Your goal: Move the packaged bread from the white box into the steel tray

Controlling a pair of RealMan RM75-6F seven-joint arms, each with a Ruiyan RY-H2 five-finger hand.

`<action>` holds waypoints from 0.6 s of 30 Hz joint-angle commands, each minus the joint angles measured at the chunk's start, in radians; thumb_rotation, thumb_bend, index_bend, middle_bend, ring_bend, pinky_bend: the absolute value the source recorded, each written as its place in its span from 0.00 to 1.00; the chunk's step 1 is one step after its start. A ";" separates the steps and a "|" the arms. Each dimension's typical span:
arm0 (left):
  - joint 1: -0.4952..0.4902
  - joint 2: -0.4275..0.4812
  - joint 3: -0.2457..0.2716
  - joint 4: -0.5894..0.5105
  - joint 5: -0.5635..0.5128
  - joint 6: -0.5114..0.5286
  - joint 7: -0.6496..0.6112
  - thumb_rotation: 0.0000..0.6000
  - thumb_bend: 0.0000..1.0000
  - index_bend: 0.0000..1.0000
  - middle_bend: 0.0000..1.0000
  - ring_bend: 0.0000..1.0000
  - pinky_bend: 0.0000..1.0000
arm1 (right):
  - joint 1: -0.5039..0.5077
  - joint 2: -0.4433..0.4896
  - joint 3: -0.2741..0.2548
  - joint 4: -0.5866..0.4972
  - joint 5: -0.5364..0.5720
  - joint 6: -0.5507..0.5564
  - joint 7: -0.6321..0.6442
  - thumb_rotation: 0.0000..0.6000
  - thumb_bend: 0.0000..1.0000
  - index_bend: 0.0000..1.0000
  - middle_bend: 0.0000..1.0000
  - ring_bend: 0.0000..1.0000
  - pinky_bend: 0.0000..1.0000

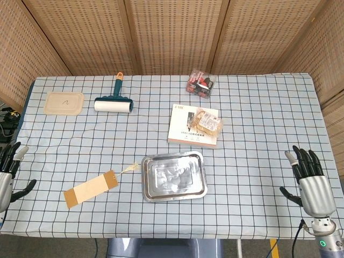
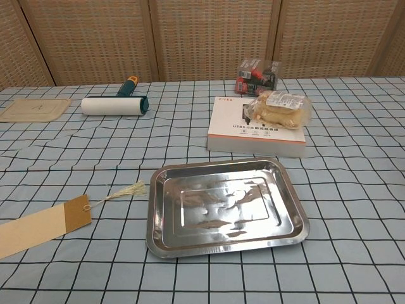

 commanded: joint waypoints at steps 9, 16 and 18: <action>-0.008 0.011 -0.010 0.005 -0.028 -0.029 -0.034 1.00 0.24 0.00 0.00 0.00 0.00 | 0.208 0.053 0.102 -0.215 0.117 -0.322 -0.069 1.00 0.08 0.06 0.00 0.00 0.00; -0.018 0.016 -0.012 0.007 -0.048 -0.062 -0.048 1.00 0.24 0.00 0.00 0.00 0.00 | 0.395 0.012 0.212 -0.302 0.364 -0.575 -0.240 1.00 0.08 0.06 0.00 0.00 0.00; -0.021 0.017 -0.011 0.007 -0.051 -0.071 -0.052 1.00 0.24 0.00 0.00 0.00 0.00 | 0.441 -0.020 0.236 -0.290 0.439 -0.615 -0.289 1.00 0.08 0.06 0.00 0.00 0.00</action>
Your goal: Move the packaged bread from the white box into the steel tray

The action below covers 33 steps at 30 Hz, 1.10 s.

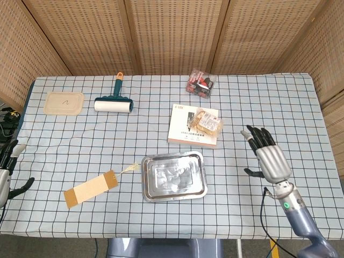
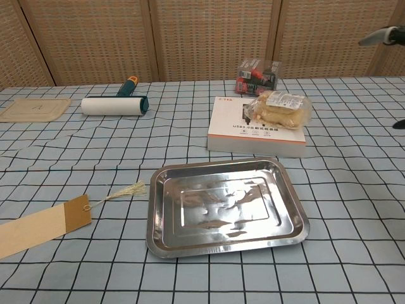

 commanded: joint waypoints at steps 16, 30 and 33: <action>-0.035 0.008 -0.015 0.018 -0.071 -0.098 -0.047 1.00 0.24 0.00 0.00 0.00 0.00 | 0.414 -0.242 0.143 0.206 0.640 -0.310 -0.268 1.00 0.08 0.01 0.00 0.00 0.00; -0.068 0.008 -0.022 0.025 -0.109 -0.174 -0.043 1.00 0.24 0.00 0.00 0.00 0.00 | 0.572 -0.382 0.101 0.497 0.785 -0.450 -0.287 1.00 0.08 0.00 0.00 0.00 0.00; -0.075 0.008 -0.019 0.025 -0.113 -0.190 -0.041 1.00 0.25 0.00 0.00 0.00 0.00 | 0.599 -0.404 0.090 0.546 0.813 -0.474 -0.293 1.00 0.09 0.00 0.00 0.00 0.00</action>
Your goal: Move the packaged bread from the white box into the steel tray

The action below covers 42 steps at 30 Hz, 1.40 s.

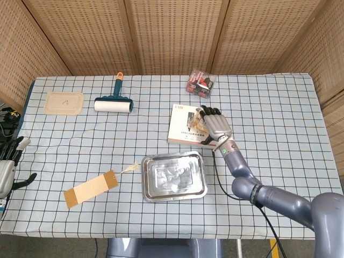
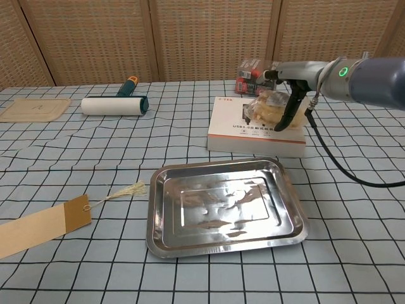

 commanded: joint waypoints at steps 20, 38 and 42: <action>-0.010 0.008 0.018 -0.045 -0.012 -0.026 0.053 1.00 0.25 0.00 0.00 0.00 0.00 | 0.020 -0.199 -0.036 0.270 -0.225 0.099 0.166 1.00 0.28 0.60 0.55 0.56 0.59; 0.010 0.018 0.023 -0.062 0.007 0.021 0.040 1.00 0.26 0.00 0.00 0.00 0.00 | -0.117 -0.050 -0.120 -0.300 -0.428 0.411 0.017 1.00 0.29 0.64 0.58 0.60 0.62; 0.021 0.022 0.031 -0.074 0.025 0.044 0.043 1.00 0.26 0.00 0.00 0.00 0.00 | -0.162 -0.053 -0.168 -0.394 -0.470 0.470 -0.019 1.00 0.29 0.64 0.58 0.60 0.62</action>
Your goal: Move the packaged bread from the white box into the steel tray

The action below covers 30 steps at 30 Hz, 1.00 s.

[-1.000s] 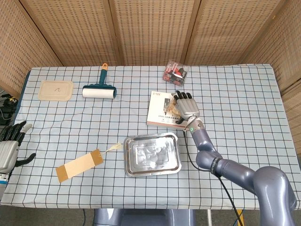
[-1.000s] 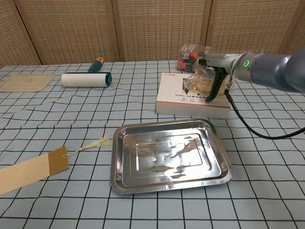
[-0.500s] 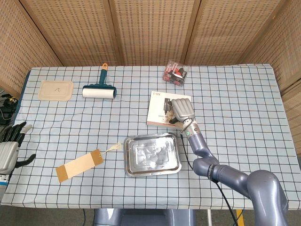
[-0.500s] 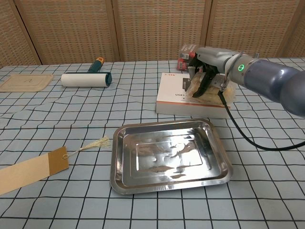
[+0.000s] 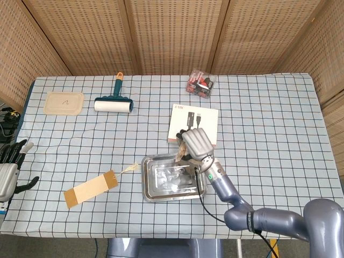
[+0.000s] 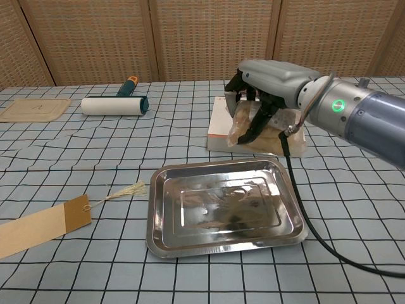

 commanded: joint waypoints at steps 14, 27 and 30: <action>0.028 0.013 0.026 -0.009 0.070 0.062 -0.030 1.00 0.26 0.00 0.00 0.00 0.00 | -0.080 -0.044 -0.081 -0.107 -0.082 0.040 -0.072 1.00 0.26 0.46 0.36 0.45 0.44; 0.031 0.016 0.018 -0.002 0.057 0.062 -0.052 1.00 0.26 0.00 0.00 0.00 0.00 | -0.075 -0.012 -0.048 -0.170 0.022 0.071 -0.264 1.00 0.15 0.16 0.00 0.05 0.00; 0.032 0.017 0.015 -0.001 0.053 0.062 -0.055 1.00 0.26 0.00 0.00 0.00 0.00 | -0.089 0.010 -0.040 -0.193 -0.006 0.124 -0.293 1.00 0.15 0.15 0.00 0.03 0.00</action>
